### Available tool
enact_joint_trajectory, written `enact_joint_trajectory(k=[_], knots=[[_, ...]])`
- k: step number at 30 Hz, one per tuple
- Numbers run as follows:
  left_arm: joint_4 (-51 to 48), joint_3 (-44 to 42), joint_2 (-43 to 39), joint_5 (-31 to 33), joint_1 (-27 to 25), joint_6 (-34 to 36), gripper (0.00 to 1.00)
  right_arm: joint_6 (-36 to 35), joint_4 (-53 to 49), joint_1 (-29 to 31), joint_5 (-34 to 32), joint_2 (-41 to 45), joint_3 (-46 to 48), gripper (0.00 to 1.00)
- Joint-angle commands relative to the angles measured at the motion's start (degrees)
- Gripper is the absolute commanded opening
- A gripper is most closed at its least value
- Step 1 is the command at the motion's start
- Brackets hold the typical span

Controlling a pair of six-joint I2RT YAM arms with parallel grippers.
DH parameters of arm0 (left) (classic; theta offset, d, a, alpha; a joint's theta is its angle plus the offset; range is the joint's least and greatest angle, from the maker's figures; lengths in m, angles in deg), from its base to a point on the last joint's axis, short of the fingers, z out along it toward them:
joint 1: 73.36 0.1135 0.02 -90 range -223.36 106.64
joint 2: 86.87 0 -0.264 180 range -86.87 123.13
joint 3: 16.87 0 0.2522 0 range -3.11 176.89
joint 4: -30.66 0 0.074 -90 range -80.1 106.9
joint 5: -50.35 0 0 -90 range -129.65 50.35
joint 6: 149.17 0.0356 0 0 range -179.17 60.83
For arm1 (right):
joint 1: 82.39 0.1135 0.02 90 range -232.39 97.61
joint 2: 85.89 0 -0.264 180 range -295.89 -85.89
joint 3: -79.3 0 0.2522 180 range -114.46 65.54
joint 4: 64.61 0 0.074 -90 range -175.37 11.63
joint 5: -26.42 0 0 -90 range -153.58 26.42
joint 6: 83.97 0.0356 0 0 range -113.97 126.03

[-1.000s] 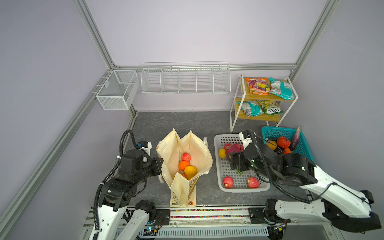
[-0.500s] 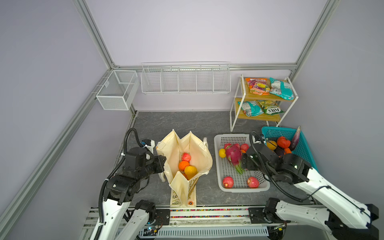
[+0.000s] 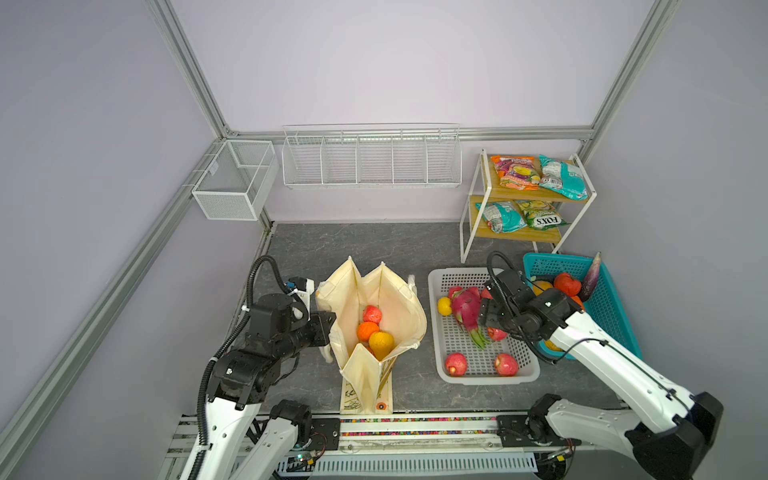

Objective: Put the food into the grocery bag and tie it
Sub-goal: 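Withdraw the right gripper from the bag back over the white basket, then lower the right gripper onto the dragon fruit and close on it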

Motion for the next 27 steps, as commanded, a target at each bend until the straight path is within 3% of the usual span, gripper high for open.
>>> enact_joint_trajectory(k=[1, 6, 16, 20, 27], knots=[[-1.4, 0.2, -0.6, -0.9, 0.0, 1.4, 0.0, 4.5, 4.1, -2.2, 4.7, -1.0, 1.5, 0.89], [-1.9, 0.1, -0.9, -0.2, 0.0, 1.7, 0.0, -0.5, 10.2, -2.7, 7.3, -2.7, 1.5, 0.89], [-1.8, 1.1, 0.0, -0.1, 0.0, 2.4, 0.0, -32.3, 5.6, -2.1, 7.1, -10.6, -7.9, 0.89], [-1.8, 1.1, 0.0, 0.0, 0.0, 2.8, 0.0, -39.9, 0.1, -1.5, 9.5, -18.1, -12.6, 0.89], [-2.0, 1.3, 0.1, 0.1, 0.0, 3.0, 0.0, -46.6, -1.4, -0.4, 5.0, -25.7, -17.3, 0.89]])
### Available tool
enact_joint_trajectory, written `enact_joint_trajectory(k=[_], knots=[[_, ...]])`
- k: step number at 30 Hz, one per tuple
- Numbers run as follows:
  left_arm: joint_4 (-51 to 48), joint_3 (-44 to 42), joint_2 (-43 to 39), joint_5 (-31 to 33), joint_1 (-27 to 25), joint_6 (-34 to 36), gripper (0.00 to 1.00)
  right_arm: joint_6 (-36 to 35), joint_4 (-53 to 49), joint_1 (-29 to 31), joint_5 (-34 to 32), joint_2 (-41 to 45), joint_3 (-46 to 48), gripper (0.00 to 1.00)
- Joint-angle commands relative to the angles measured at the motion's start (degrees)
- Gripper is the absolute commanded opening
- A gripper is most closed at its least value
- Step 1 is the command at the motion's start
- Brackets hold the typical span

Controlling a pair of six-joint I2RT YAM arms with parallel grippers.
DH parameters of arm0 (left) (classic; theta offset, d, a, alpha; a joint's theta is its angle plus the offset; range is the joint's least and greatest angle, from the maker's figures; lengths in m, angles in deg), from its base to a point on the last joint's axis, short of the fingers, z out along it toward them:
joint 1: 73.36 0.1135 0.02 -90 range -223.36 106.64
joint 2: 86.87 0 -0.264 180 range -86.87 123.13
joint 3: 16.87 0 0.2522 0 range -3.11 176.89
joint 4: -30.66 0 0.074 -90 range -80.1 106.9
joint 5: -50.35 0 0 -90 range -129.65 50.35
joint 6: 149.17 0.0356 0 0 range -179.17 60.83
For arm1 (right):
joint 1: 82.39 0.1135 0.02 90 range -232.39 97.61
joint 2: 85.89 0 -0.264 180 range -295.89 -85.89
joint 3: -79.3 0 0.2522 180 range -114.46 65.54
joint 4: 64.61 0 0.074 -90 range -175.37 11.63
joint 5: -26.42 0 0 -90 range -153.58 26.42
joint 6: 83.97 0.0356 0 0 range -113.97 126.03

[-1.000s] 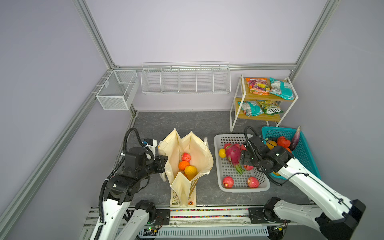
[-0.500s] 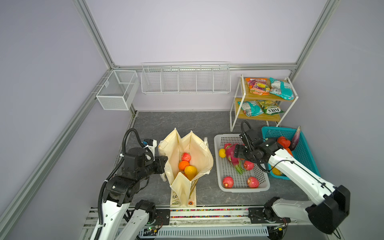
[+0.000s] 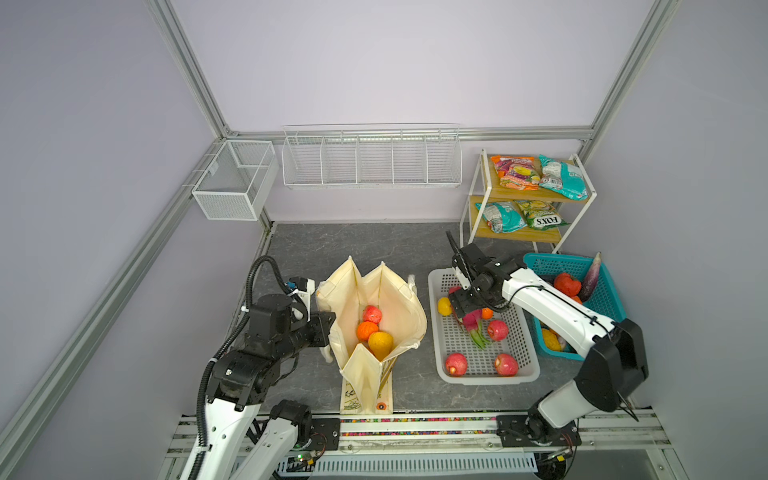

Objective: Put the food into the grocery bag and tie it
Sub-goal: 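Lower the right gripper onto the dragon fruit and close on it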

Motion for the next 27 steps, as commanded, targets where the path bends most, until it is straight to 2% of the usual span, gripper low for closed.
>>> enact_joint_trajectory(k=[1, 10, 21, 27], knots=[[-2.1, 1.4, 0.1, -0.1, 0.0, 1.4, 0.0, -6.4, -2.9, 0.1, -2.3, -1.2, -2.7, 0.89], [-2.6, 1.9, -0.2, 0.2, 0.0, 1.5, 0.0, -9.1, -4.6, -0.1, -3.8, -9.5, -9.7, 0.89], [-3.3, 2.0, -1.1, 0.7, 0.0, 1.6, 0.0, -6.6, -7.1, -2.5, 0.4, -17.7, -17.2, 0.89], [-3.0, 1.7, -1.0, 0.7, 0.0, 1.6, 0.0, -4.4, -9.0, -3.2, 0.4, -19.5, -17.2, 0.89]])
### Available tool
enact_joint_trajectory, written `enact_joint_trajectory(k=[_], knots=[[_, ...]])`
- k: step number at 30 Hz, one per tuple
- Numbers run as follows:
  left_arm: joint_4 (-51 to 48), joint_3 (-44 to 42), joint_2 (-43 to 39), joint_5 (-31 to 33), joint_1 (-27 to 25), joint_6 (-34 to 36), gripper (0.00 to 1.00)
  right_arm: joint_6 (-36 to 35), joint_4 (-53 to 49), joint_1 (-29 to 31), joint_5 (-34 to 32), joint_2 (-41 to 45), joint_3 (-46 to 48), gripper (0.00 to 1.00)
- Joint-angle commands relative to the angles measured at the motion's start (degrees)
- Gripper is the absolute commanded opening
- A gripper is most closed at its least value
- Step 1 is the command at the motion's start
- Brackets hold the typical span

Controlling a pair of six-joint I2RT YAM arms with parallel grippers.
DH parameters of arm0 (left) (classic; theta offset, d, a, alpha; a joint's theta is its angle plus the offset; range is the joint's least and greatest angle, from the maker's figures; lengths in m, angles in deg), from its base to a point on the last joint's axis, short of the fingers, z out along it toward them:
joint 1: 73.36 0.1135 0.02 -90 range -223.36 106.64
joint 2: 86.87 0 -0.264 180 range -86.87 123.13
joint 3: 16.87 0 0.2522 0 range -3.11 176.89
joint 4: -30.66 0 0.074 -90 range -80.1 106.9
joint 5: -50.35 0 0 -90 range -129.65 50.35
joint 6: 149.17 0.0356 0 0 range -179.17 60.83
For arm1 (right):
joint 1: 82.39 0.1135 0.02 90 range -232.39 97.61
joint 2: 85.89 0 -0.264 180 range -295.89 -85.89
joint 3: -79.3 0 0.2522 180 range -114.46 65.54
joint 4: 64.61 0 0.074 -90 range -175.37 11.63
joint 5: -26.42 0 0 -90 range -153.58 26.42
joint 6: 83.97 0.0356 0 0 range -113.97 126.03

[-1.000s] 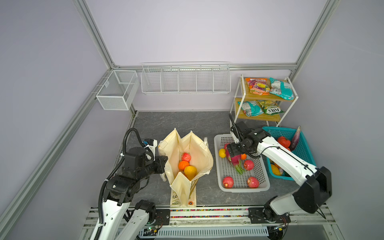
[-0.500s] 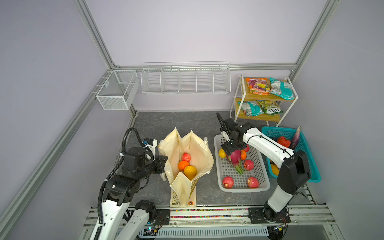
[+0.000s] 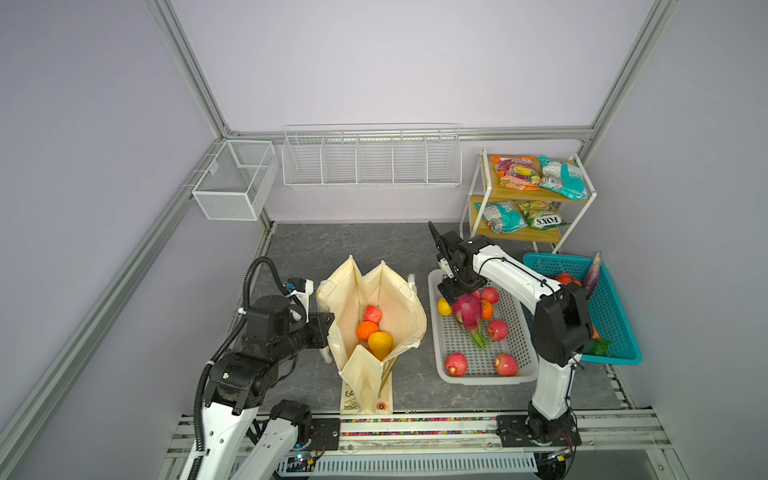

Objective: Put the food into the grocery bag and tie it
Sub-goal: 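Lower the right gripper onto the dragon fruit and close on it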

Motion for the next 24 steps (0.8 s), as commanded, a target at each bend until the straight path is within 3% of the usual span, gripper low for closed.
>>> enact_joint_trajectory(k=[1, 11, 16, 24], knots=[[-2.0, 1.0, -0.2, 0.2, 0.0, 1.1, 0.0, 1.4, -3.3, -0.7, 1.0, -0.5, -0.1, 0.89], [-1.4, 0.5, 0.2, 0.4, 0.0, 1.0, 0.0, 1.9, -3.9, -1.6, 1.1, -1.1, 1.4, 0.89], [-1.5, 0.5, 0.2, 0.4, 0.0, 0.9, 0.0, 2.8, -3.9, -2.4, 1.9, -0.9, 2.0, 1.0], [-1.5, 0.7, 0.2, 0.6, 0.0, 0.9, 0.0, 3.5, -4.7, -2.6, 3.1, -0.3, 1.3, 0.71]])
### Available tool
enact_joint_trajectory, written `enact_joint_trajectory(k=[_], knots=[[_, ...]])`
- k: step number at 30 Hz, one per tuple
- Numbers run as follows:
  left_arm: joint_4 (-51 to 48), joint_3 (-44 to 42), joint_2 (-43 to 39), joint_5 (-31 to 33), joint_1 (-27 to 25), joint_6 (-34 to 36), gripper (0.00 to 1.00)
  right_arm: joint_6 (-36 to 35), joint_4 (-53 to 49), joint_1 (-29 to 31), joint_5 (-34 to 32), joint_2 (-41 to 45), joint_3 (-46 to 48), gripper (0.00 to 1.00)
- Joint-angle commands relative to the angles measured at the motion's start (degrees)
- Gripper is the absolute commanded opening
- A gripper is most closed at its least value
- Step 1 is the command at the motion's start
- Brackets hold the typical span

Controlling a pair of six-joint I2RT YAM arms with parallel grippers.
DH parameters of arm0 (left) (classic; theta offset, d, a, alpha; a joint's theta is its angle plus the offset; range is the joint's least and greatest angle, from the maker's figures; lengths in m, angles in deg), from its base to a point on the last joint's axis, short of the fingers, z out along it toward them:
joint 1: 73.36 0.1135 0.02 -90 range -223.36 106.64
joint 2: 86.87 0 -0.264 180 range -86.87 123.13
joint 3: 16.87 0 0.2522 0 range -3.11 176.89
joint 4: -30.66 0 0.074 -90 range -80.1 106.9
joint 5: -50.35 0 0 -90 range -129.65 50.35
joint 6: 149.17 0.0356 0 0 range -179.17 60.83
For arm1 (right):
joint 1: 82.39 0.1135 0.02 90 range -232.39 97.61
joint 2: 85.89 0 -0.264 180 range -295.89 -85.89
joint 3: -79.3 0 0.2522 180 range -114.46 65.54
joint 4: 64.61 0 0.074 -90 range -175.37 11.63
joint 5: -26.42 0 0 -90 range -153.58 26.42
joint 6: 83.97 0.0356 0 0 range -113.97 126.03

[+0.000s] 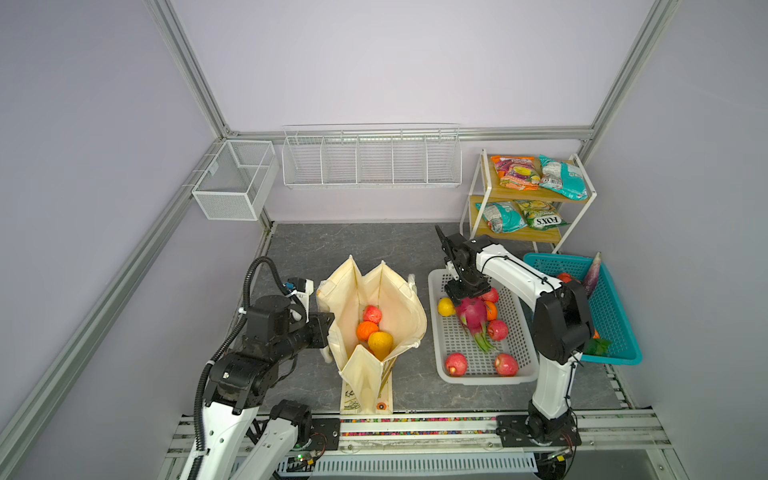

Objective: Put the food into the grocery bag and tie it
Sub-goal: 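Lower the right gripper onto the dragon fruit and close on it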

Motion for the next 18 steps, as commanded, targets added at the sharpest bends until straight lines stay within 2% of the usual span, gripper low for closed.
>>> enact_joint_trajectory(k=[1, 8, 18], knots=[[-1.5, 0.6, 0.1, 0.5, 0.0, 0.9, 0.0, 0.3, -2.4, -0.3, 0.5, 0.0, 0.1, 0.7], [-1.3, 0.4, 0.2, 0.5, 0.0, 0.9, 0.0, 0.8, -3.3, -0.2, 0.2, 1.9, -0.6, 0.63], [-1.0, 0.2, 0.6, 0.6, 0.0, 0.7, 0.0, 2.2, -6.8, 1.3, -0.2, 7.0, -5.5, 0.61]])
